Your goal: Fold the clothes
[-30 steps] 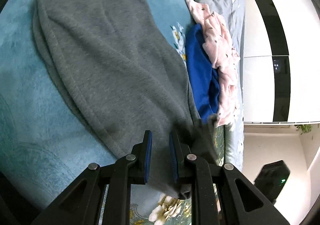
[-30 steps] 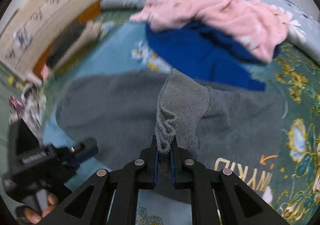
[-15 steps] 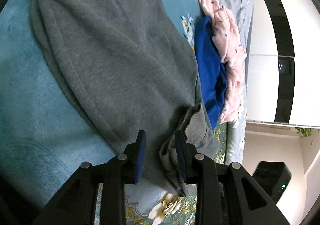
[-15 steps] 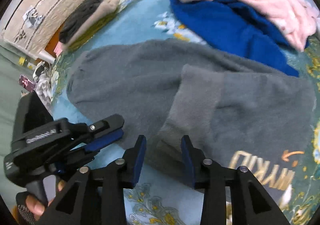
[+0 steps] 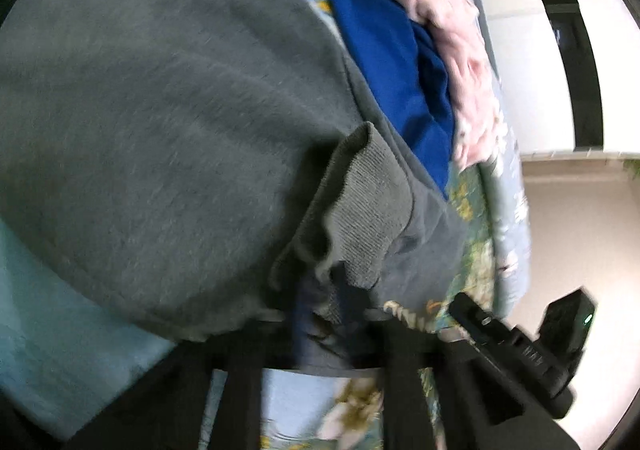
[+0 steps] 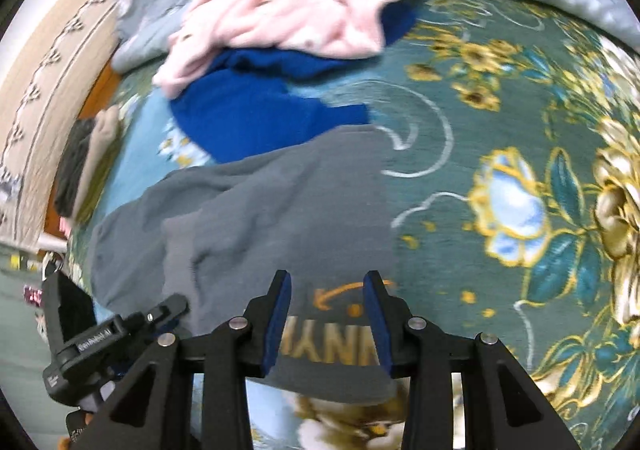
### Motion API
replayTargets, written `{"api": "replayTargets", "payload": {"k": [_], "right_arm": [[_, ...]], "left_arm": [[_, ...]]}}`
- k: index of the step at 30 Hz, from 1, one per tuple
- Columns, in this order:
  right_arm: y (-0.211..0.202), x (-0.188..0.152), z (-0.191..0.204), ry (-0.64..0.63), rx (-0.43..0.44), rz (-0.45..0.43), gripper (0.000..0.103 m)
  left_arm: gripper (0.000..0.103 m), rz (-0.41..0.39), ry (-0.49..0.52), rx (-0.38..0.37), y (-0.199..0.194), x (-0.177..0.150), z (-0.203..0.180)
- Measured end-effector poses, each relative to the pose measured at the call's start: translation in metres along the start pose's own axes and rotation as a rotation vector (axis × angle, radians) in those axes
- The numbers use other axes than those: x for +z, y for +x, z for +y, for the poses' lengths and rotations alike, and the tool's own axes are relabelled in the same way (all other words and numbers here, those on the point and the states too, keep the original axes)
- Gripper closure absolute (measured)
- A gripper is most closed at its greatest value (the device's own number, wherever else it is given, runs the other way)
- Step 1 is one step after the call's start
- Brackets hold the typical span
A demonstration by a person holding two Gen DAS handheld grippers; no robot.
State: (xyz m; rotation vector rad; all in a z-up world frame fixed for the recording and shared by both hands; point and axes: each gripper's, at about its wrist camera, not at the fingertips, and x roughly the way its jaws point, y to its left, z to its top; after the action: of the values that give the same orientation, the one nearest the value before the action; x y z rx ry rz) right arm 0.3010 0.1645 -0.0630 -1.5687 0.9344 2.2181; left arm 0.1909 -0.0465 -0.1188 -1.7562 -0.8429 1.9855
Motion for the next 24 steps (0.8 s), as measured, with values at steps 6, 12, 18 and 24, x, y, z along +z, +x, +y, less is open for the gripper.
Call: {"api": "replayTargets", "payload": {"k": [6, 12, 18, 24], "right_arm": [[0.003, 0.013, 0.013, -0.064, 0.025, -0.030, 0.062], [0.013, 0.026, 0.018, -0.110, -0.017, -0.053, 0.062], [0.028, 0.045, 0.003, -0.113, -0.048, -0.054, 0.062], [0.054, 0.048, -0.011, -0.054, -0.050, 0.002, 0.055]], "left_arm": [[0.097, -0.102, 0.055, -0.044, -0.022, 0.003, -0.005], [0.096, -0.030, -0.095, -0.015, -0.002, 0.006, 0.032], [0.096, -0.027, -0.088, 0.003, 0.003, 0.007, 0.031], [0.096, -0.016, -0.109, 0.015, 0.012, 0.009, 0.034]]}}
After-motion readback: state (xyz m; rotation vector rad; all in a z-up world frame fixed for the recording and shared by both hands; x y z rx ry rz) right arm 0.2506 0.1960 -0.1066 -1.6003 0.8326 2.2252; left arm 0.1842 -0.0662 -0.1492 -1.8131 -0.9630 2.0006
